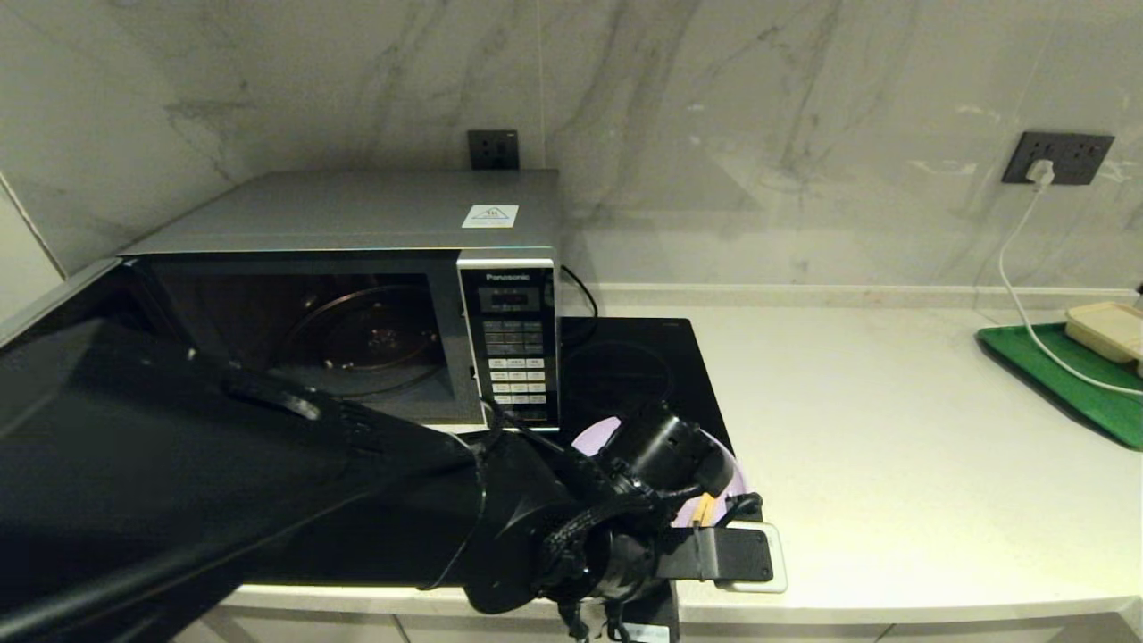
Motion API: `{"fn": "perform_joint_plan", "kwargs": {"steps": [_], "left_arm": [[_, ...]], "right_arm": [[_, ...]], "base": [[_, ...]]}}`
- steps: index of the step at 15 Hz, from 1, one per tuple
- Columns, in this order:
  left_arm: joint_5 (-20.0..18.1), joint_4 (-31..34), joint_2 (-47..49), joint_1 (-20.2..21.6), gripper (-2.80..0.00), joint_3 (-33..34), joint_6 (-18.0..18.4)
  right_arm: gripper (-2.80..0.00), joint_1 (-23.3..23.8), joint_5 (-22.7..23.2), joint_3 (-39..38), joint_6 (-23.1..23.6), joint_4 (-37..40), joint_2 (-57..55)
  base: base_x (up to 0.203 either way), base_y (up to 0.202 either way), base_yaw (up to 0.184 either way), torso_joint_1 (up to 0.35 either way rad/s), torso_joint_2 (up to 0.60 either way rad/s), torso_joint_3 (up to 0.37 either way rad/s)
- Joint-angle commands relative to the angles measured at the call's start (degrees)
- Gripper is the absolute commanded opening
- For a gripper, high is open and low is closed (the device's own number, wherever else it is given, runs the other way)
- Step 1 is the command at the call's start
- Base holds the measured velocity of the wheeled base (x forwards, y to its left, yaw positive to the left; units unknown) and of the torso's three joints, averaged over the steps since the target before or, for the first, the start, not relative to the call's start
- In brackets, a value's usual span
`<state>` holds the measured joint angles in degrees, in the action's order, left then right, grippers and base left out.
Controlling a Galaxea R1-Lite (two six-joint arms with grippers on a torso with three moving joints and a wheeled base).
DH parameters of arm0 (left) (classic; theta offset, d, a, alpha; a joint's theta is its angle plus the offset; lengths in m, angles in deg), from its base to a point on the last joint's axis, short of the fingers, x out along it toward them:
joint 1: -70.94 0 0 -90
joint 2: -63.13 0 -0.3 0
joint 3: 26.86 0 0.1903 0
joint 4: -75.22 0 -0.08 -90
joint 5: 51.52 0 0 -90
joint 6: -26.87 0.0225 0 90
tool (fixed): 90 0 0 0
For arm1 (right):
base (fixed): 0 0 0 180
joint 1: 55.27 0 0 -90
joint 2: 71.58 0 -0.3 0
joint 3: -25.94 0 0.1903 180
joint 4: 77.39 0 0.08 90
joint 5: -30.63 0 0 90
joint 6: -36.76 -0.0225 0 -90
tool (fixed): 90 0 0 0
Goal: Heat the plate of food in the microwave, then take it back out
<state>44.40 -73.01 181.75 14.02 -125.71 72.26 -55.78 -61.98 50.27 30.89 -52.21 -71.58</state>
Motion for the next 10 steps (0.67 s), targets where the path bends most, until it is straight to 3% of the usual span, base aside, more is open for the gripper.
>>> {"fn": "perform_joint_plan", "kwargs": {"steps": [1, 7, 10], "left_arm": [[-0.17, -0.05, 4.69, 0.18, -2.80, -3.71, -0.05], [-2.31, -1.27, 8.82, 2.80, -2.80, -6.82, -1.59], [-1.97, -4.88, 10.76, 3.30, -2.80, -7.31, -1.88]], "right_arm": [[-2.80, -0.02, -0.03, 0.00, -0.02, 0.03, 0.00], [-2.80, -0.02, -0.03, 0.00, -0.02, 0.03, 0.00], [-2.80, -0.02, -0.03, 0.00, -0.02, 0.03, 0.00]], "base": [[0.000, 0.000, 0.000, 0.000, 0.00, 0.000], [0.000, 0.000, 0.000, 0.000, 0.00, 0.000], [0.000, 0.000, 0.000, 0.000, 0.00, 0.000]]}}
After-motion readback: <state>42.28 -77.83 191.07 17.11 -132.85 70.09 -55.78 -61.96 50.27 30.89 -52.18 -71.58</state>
